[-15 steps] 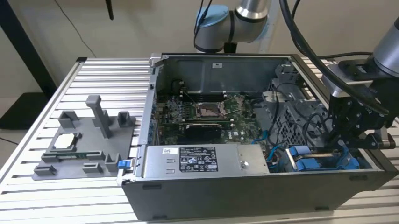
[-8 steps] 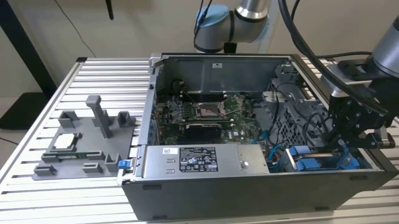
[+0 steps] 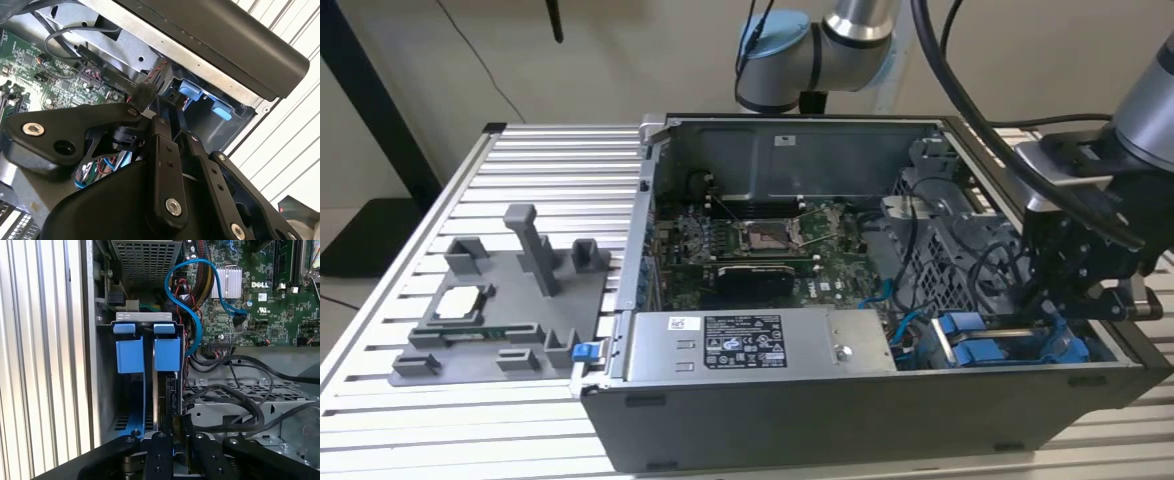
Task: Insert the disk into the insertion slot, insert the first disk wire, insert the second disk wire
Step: 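Insert the first disk wire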
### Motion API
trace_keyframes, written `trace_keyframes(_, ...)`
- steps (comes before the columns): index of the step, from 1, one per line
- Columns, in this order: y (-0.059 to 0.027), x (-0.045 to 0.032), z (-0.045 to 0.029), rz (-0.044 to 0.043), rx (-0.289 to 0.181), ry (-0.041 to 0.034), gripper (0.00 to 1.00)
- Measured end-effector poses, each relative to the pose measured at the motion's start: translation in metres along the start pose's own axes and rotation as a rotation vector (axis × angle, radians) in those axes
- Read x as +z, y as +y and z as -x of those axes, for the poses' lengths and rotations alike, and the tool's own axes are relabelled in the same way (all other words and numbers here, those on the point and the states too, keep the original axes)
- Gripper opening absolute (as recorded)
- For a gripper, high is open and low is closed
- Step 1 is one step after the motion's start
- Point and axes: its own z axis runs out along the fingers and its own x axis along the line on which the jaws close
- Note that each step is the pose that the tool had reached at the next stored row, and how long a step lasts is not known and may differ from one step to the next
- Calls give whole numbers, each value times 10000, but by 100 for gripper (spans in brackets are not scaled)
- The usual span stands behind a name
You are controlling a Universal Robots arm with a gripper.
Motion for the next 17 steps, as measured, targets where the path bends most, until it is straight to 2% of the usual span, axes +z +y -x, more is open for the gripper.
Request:
trace_keyframes(4, 2, 37, -2, 0, 0, 12, 0)
trace_keyframes(17, 3, 46, 18, 0, -3, 3, 0)
